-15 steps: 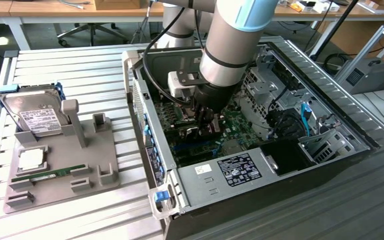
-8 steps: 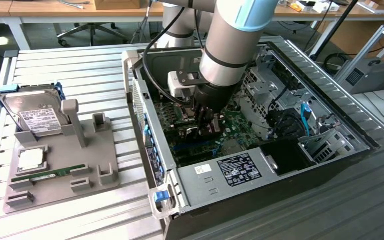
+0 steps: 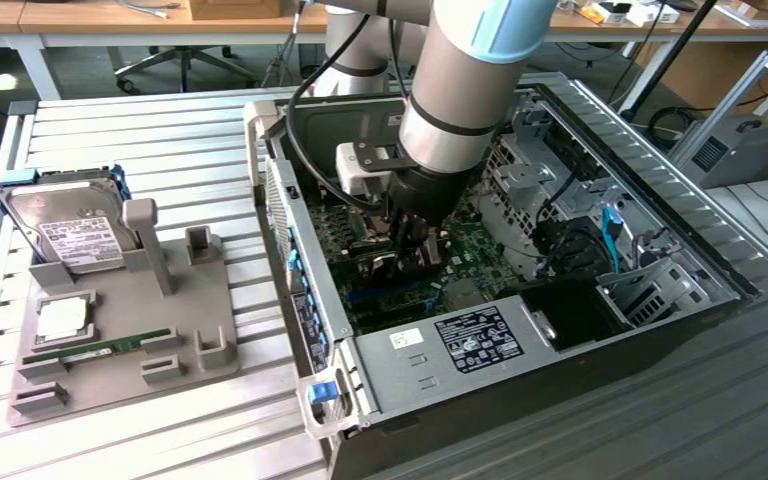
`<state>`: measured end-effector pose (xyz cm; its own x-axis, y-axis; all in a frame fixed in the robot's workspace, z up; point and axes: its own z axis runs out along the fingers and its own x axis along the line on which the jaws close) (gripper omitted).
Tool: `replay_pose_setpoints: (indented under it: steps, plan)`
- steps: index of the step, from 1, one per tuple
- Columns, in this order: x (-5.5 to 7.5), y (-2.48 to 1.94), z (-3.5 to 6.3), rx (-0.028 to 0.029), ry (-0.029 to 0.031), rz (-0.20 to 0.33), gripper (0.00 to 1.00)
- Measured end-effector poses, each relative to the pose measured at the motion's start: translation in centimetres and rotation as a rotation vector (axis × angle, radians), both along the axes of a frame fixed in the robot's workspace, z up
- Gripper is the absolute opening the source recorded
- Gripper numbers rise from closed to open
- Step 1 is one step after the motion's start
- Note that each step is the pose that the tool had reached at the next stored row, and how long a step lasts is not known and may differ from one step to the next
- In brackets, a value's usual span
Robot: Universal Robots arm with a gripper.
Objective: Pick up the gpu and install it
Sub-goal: 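Insert the gpu into the slot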
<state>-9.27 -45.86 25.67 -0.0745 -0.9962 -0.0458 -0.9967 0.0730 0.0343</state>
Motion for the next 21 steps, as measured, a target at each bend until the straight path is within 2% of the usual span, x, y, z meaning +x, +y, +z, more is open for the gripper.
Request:
replay_pose_setpoints:
  steps: [8, 21]
  plan:
    - [0.00, 0.00, 0.37, 0.0000, 0.0000, 0.000, 0.27]
    - [0.40, 0.00, 0.38, -0.0004, 0.0001, 0.001, 0.27]
